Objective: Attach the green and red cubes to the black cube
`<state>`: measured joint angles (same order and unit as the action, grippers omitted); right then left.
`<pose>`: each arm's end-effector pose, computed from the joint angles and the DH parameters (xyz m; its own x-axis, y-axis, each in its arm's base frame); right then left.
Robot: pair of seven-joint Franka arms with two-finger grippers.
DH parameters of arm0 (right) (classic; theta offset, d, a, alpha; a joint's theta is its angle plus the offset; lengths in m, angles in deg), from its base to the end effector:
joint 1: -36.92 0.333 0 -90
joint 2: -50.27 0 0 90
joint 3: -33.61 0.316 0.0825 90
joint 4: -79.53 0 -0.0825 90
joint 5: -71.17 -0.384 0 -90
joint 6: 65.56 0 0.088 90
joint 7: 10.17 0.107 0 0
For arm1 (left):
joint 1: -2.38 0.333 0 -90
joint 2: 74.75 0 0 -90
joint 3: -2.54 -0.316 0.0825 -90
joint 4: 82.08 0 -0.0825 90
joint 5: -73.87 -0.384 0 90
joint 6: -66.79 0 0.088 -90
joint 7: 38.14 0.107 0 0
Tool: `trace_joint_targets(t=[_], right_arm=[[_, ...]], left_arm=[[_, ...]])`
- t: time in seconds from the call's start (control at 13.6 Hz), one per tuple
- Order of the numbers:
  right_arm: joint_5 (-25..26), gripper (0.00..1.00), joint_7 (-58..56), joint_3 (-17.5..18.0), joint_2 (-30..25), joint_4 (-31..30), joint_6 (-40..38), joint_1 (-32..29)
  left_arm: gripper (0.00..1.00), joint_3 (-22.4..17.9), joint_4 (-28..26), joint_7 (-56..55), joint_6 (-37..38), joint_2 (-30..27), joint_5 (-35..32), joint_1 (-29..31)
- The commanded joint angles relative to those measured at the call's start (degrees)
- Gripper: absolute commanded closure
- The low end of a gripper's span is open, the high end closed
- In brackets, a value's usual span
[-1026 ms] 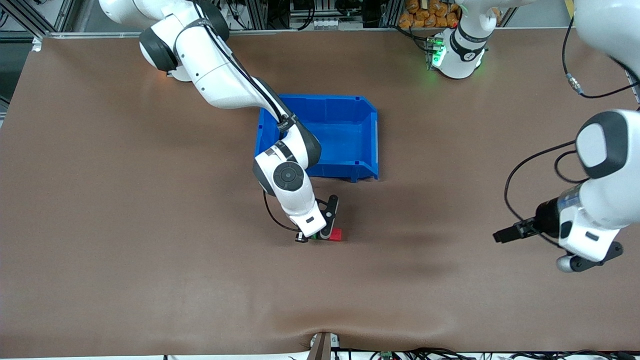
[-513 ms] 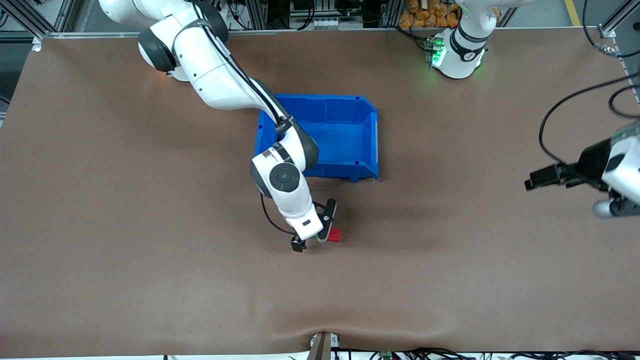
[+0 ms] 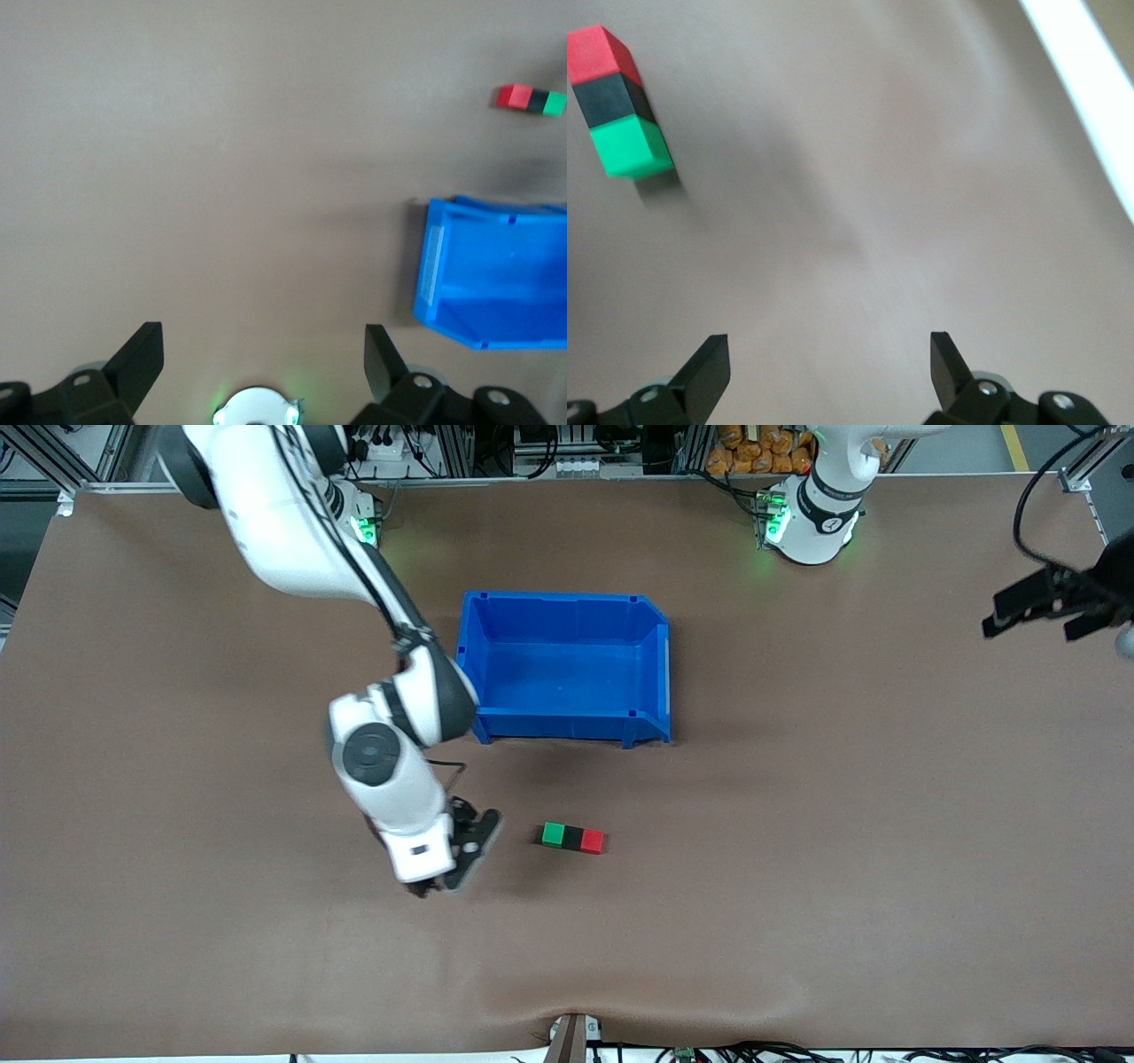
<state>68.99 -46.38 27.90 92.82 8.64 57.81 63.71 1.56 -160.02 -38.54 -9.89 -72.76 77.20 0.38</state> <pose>0.7052 0.2958 0.3445 0.5178 0.8467 0.1225 0.8374 -0.5309 0.1298 0.5386 -0.0170 0.6827 0.9981 -0.0242 -0.0567 -0.0210 -0.9982 0.0562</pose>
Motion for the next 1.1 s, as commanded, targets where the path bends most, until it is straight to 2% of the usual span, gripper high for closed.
trace_joint_targets(t=[0.0, 0.15, 0.29, 0.51, 0.66, 0.81, 1.03], right_arm=[[-0.19, 0.00, 1.15, 1.23, -10.00, -5.92, -6.44, -5.50], [-0.28, 0.00, 1.15, 1.32, -14.66, -6.27, -12.16, -10.24], [-1.77, 0.00, 1.15, 1.32, -20.36, -9.16, -14.90, -14.64], [-1.86, 0.00, 1.15, 0.97, -31.79, -18.99, -15.17, -19.66], [-1.86, 0.00, 1.24, -1.39, -38.12, -26.10, -15.26, -21.33], [-1.86, 0.00, 7.09, -1.58, -43.84, -30.52, -16.05, -22.74], [-1.78, 0.00, 17.37, -0.96, -46.84, -30.45, -21.32, -23.98]], left_arm=[[0.00, -1.30, -9.31, 2.24, -0.75, -7.51, -1.40, -0.81], [0.00, -1.22, -10.30, 2.24, -0.75, -8.32, -2.28, -0.81], [0.00, -0.95, -9.69, 2.15, -1.19, -7.54, -3.85, -0.90], [0.00, 0.37, -8.99, 2.16, -1.45, -7.10, -4.30, -0.11], [0.00, 0.37, -8.63, 2.16, -1.63, -6.74, -3.25, 0.15], [0.00, 0.28, -8.54, 1.89, -2.85, -6.48, -2.90, 0.15], [0.00, 0.19, -8.46, 1.81, -3.56, -5.69, -2.98, 0.24]])
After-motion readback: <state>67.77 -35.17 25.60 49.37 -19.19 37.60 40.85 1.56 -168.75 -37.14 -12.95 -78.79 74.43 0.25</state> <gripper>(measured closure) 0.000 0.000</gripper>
